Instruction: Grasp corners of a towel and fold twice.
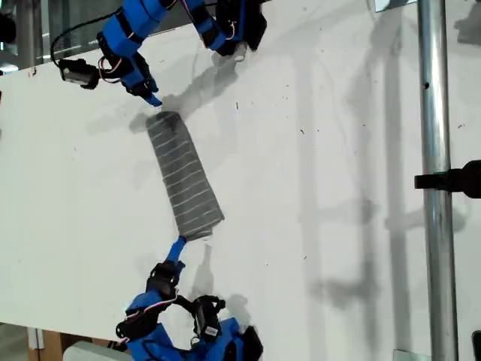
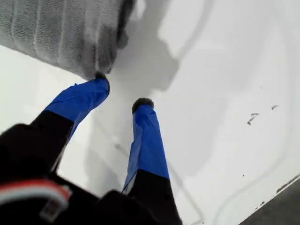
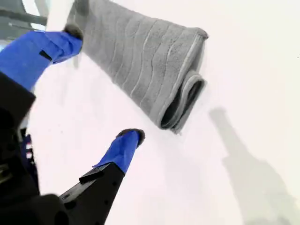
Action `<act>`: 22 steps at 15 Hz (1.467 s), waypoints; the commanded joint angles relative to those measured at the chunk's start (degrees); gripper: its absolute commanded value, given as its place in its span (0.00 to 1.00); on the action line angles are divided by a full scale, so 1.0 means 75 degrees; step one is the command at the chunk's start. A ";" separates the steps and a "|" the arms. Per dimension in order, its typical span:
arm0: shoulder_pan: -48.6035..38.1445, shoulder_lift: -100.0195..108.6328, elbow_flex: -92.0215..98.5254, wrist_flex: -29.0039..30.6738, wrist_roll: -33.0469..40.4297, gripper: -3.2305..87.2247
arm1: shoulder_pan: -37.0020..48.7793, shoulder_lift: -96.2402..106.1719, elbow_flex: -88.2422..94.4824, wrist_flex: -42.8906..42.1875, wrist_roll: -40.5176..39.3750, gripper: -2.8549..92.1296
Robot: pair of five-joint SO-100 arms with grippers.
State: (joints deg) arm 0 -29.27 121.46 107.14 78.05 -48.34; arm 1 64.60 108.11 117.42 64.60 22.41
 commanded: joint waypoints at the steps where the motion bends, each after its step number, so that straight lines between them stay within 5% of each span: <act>1: 0.0691 0.2391 0.2121 -0.0844 -0.0316 0.28 | 0.0129 0.0141 0.0305 -0.0645 0.0117 0.32; 5: 0.2262 0.7102 0.5977 -0.2168 -0.2016 0.25 | -0.0621 -0.0949 -0.0152 -0.1477 0.0188 0.53; 8: 0.3141 1.0359 0.7512 -0.1477 -0.2848 0.26 | -0.0914 -0.2168 -0.0773 -0.2156 0.0152 0.55; 11: 0.3492 1.0324 0.8168 -0.1582 -0.3129 0.29 | -0.1254 -0.4289 -0.2566 -0.1758 -0.0340 0.57; 14: 0.3551 1.0324 0.8461 -0.1605 -0.3234 0.29 | -0.1980 -0.5578 -0.4289 -0.0949 -0.0445 0.45; 16: 0.3539 1.0324 0.8531 -0.1617 -0.3258 0.29 | -0.2555 -0.5883 -0.4805 -0.0867 -0.0141 0.13; 22: 0.3563 1.0324 0.8496 -0.1641 -0.3164 0.30 | -0.2391 -0.2930 -0.3340 0.2109 0.0973 0.08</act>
State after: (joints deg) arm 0 -3.43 198.54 171.56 66.45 -72.07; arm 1 45.18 75.50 90.70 74.97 27.69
